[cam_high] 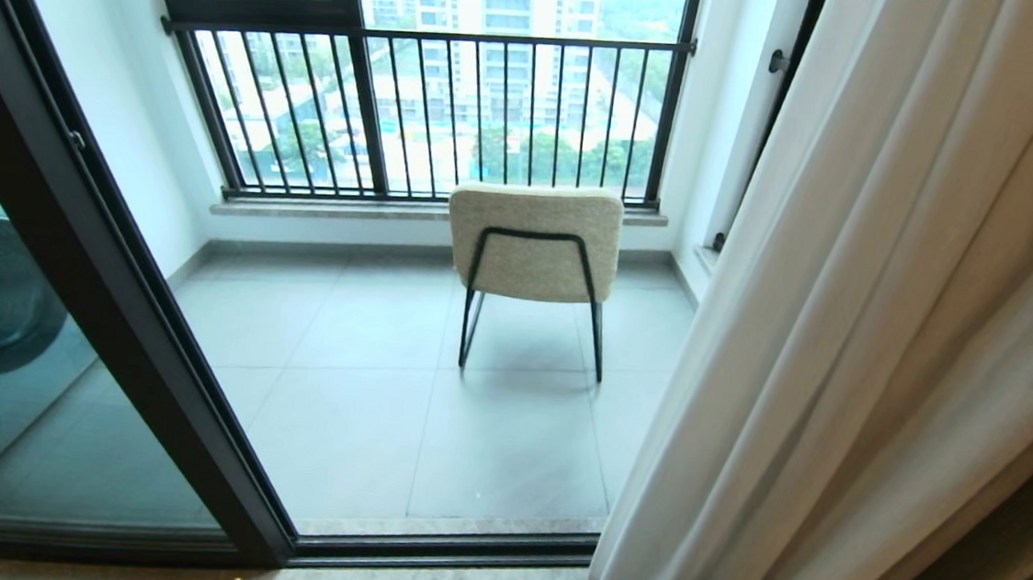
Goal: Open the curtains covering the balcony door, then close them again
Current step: Pull the inner curtains open on both sides
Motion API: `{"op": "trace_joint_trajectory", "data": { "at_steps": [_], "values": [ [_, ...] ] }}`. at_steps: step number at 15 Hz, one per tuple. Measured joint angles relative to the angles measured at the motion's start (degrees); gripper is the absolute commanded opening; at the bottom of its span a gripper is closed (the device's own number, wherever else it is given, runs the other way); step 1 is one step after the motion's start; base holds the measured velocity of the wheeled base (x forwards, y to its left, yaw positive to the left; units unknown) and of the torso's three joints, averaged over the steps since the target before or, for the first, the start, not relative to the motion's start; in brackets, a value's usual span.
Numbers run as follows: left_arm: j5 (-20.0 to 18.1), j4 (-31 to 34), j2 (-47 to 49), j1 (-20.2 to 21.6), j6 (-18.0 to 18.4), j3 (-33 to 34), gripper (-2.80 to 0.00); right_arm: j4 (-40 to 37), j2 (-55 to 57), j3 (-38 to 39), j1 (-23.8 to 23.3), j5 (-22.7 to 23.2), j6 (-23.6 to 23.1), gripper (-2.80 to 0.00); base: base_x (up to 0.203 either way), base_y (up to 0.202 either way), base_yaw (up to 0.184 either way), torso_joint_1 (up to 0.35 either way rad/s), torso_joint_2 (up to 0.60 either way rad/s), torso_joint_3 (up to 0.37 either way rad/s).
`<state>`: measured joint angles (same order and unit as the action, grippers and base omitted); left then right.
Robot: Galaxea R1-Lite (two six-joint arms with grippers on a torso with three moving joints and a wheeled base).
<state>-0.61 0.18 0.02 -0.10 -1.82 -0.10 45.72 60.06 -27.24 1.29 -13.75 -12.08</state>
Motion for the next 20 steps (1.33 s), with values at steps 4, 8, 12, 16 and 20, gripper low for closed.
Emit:
{"op": "trace_joint_trajectory", "data": {
  "at_steps": [4, 8, 12, 16, 20],
  "values": [
    [0.0, 0.0, 0.0, 0.0, 0.0, 0.0, -2.80, -2.4, -4.7, 3.1, 0.5, 0.0, -1.1, 0.00, 0.000, 0.000, 0.000, 0.000, 0.00, 0.000],
    [0.0, 0.0, 0.0, 0.0, 0.0, 0.0, -2.80, -6.4, -10.4, 6.5, 3.4, -0.2, -1.9, 0.00, 0.000, 0.000, 0.000, 0.000, 0.00, 0.000],
    [0.0, 0.0, 0.0, 0.0, 0.0, 0.0, -2.80, -8.7, -15.6, 10.0, 3.8, -0.2, -2.5, 0.00, 0.000, 0.000, 0.000, 0.000, 0.00, 0.000],
    [0.0, 0.0, 0.0, 0.0, 0.0, 0.0, -2.80, -10.3, -20.5, 13.7, 3.9, -0.2, -2.8, 0.00, 0.000, 0.000, 0.000, 0.000, 0.00, 0.000],
    [0.0, 0.0, 0.0, 0.0, 0.0, 0.0, -2.80, -10.5, -23.9, 15.9, 3.8, -0.3, -2.8, -2.15, 0.000, 0.000, 0.000, 0.000, 0.00, 0.000]
  ]
}}
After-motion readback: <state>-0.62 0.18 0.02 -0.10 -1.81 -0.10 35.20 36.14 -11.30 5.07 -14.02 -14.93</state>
